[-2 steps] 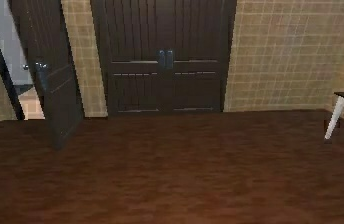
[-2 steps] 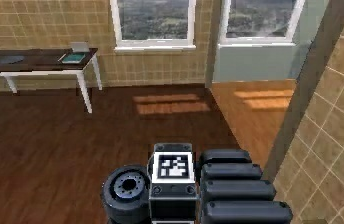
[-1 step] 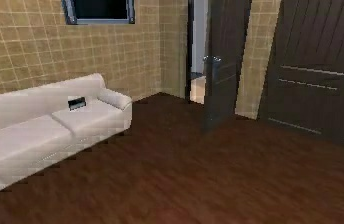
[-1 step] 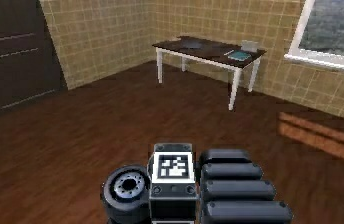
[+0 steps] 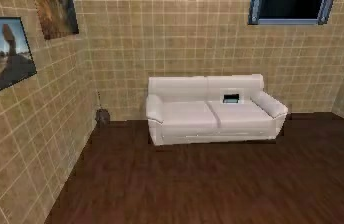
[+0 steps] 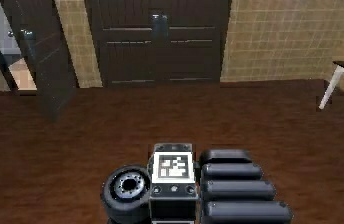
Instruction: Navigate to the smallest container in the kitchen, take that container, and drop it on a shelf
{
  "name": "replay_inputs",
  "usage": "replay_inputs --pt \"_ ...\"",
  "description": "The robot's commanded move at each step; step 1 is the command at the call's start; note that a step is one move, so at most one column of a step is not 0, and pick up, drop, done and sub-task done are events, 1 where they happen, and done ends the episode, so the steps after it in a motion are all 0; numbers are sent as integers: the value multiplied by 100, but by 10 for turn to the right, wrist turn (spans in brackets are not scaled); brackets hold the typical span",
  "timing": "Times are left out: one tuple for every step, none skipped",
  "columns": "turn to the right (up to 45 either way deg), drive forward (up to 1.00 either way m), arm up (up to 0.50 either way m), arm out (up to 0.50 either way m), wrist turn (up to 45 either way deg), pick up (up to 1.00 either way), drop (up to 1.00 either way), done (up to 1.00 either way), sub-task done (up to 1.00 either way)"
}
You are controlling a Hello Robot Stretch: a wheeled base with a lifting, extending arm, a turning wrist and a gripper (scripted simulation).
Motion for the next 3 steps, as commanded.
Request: replay_inputs --pt "-180 0 0 0 0 0 0 0 0" --pt "450 0 0 0 0 0 0 0 0" --pt "450 0 0 0 0 0 0 0 0"
